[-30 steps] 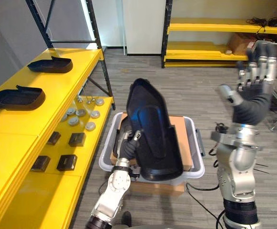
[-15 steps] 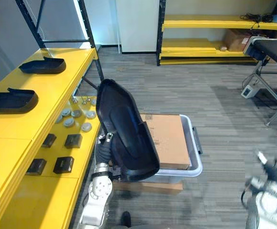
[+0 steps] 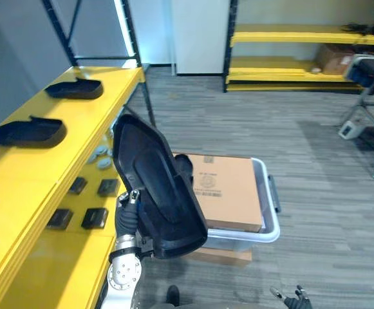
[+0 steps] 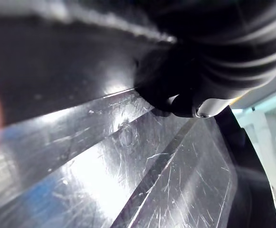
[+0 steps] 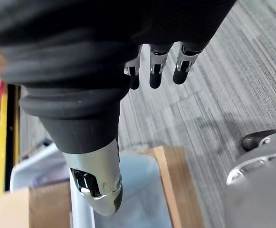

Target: Walk over and take plastic housings, then place them on the shelf

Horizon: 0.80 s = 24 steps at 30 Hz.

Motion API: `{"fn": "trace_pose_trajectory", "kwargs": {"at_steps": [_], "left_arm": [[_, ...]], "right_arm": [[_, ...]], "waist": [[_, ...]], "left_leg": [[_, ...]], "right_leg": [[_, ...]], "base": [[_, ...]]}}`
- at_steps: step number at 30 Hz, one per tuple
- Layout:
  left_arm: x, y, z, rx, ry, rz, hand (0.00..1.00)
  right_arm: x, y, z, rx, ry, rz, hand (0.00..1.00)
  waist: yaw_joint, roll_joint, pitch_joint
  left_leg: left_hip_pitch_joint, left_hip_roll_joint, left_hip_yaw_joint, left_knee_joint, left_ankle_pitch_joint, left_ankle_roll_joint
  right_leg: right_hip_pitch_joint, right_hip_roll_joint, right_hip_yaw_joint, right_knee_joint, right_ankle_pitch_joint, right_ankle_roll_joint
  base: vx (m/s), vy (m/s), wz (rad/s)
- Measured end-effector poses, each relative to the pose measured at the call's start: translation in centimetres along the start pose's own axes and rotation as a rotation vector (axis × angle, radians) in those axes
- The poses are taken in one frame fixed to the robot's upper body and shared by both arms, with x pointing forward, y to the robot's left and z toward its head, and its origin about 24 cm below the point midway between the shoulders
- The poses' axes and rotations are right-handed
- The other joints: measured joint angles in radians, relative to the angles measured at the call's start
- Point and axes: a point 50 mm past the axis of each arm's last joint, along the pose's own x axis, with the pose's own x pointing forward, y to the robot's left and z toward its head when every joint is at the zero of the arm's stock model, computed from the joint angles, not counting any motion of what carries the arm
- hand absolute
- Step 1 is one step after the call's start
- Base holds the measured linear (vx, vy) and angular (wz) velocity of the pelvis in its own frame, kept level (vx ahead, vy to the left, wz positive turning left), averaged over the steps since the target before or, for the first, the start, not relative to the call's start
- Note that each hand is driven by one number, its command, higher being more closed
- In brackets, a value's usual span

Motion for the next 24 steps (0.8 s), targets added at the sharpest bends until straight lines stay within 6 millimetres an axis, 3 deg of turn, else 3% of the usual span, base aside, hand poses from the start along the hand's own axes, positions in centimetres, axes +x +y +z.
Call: {"fn": "trace_pose_trajectory", "kwargs": {"at_steps": [1,2,4,6,9,10,11,12,13,14,17,18,22,23,24], "left_arm": [[0.0,-0.1,0.0,-0.008,0.003,0.002,1.0],[-0.1,-0.2,-0.3,-0.013,0.013,-0.002,1.0],[0.2,-1.0,-0.5,-0.014,0.017,-0.038,1.0],[0.9,-2.4,-0.1,-0.022,-0.01,-0.106,1.0],[1.5,-3.7,0.7,-0.04,-0.056,-0.163,1.0],[1.6,-4.1,0.9,-0.045,-0.063,-0.182,1.0],[1.6,-4.4,1.0,-0.047,-0.066,-0.193,1.0],[1.6,-4.7,1.1,-0.053,-0.073,-0.212,1.0],[1.7,-5.0,1.2,-0.052,-0.079,-0.226,1.0],[1.9,-5.1,1.0,-0.036,-0.075,-0.239,1.0],[1.9,-4.9,-0.4,-0.011,-0.023,-0.219,1.0],[1.9,-4.9,-0.4,-0.011,-0.02,-0.22,1.0],[2.0,-5.6,-0.7,-0.005,-0.014,-0.245,1.0],[1.8,-5.5,-0.8,-0.003,-0.006,-0.244,1.0],[1.7,-5.4,-0.9,-0.001,-0.003,-0.238,1.0]], "right_arm": [[0.2,0.0,0.3,-0.006,-0.006,0.0,0.0],[0.4,-0.3,0.7,-0.018,-0.018,-0.003,0.0],[0.6,-0.2,1.1,-0.02,-0.027,-0.002,0.0],[1.0,0.2,1.6,-0.019,-0.029,0.006,0.0],[1.5,1.8,3.2,0.002,-0.054,0.042,0.0],[1.7,2.3,3.7,0.005,-0.062,0.054,0.0],[1.7,2.4,3.7,0.004,-0.062,0.056,0.0],[1.6,2.4,3.6,0.002,-0.058,0.058,0.0],[1.6,2.5,3.5,0.002,-0.054,0.061,0.0],[1.5,2.5,3.2,-0.001,-0.04,0.066,0.0],[1.3,2.4,2.5,-0.02,-0.023,0.081,0.0],[1.3,2.4,2.8,-0.018,-0.036,0.08,0.0],[1.1,1.9,2.0,-0.027,-0.02,0.071,0.0],[0.7,1.9,1.3,-0.04,-0.005,0.077,0.0],[0.3,2.2,0.7,-0.05,0.009,0.091,0.0]], "waist": [[-0.003,0.004,0.003],[-0.006,0.012,0.002],[-0.024,0.011,0.006],[-0.031,0.016,0.012],[-0.029,-0.004,0.027],[-0.03,0.0,0.029],[-0.033,0.001,0.029],[-0.035,0.002,0.03],[-0.042,0.003,0.033],[-0.059,0.005,0.035],[-0.068,0.016,0.045],[-0.087,0.022,0.047],[-0.087,0.014,0.05],[-0.084,-0.004,0.049],[-0.075,-0.033,0.048]], "left_leg": [[-0.008,0.022,0.101,0.037,-0.009,0.013],[0.012,0.066,0.289,0.086,-0.033,0.045],[0.051,0.091,0.464,0.089,-0.062,0.029],[0.051,0.062,0.464,0.093,-0.071,0.019],[0.04,0.025,0.408,0.16,-0.148,0.028],[0.048,-0.003,0.371,0.194,-0.201,0.033],[0.053,-0.017,0.355,0.195,-0.215,0.035],[0.062,-0.035,0.334,0.19,-0.23,0.032],[0.069,-0.047,0.315,0.183,-0.231,0.031],[0.096,-0.077,0.263,0.148,-0.228,0.03],[0.179,-0.11,0.207,0.1,-0.215,0.042],[0.19,-0.117,0.167,0.094,-0.215,0.041],[0.226,-0.143,0.043,0.107,-0.216,0.038],[0.25,-0.156,0.016,0.104,-0.22,0.03],[0.267,-0.174,0.0,0.107,-0.23,0.013]], "right_leg": [[0.013,-0.004,-0.036,-0.001,-0.001,0.0],[0.037,-0.009,-0.097,0.001,-0.004,0.003],[0.078,-0.024,-0.174,0.002,-0.006,0.007],[0.107,-0.039,-0.214,0.002,-0.005,0.012],[0.146,-0.087,-0.258,0.048,-0.005,0.038],[0.137,-0.151,-0.244,0.18,-0.003,0.019],[0.12,-0.176,-0.219,0.239,0.001,-0.021],[0.08,-0.195,-0.14,0.325,-0.007,-0.083],[0.049,-0.183,-0.054,0.36,-0.03,-0.088],[-0.026,-0.108,0.145,0.392,-0.084,-0.055],[-0.127,0.001,0.36,0.375,-0.137,-0.036],[-0.177,0.036,0.41,0.341,-0.145,-0.024],[-0.267,0.105,0.593,0.237,-0.121,0.012],[-0.266,0.107,0.636,0.22,-0.087,0.016],[-0.259,0.092,0.639,0.195,-0.009,0.0]], "base": [[0.09,0.016,1.66],[0.11,0.035,1.26],[0.2,0.102,1.66],[0.19,0.132,1.35],[0.15,0.163,0.61],[0.17,0.211,0.52],[0.21,0.265,0.65],[0.14,0.168,0.53],[0.21,0.185,0.93],[0.18,0.126,0.89],[0.24,0.091,0.82],[0.2,0.031,0.92],[0.22,-0.032,1.17],[0.26,-0.114,1.26],[0.25,-0.134,1.06]]}}
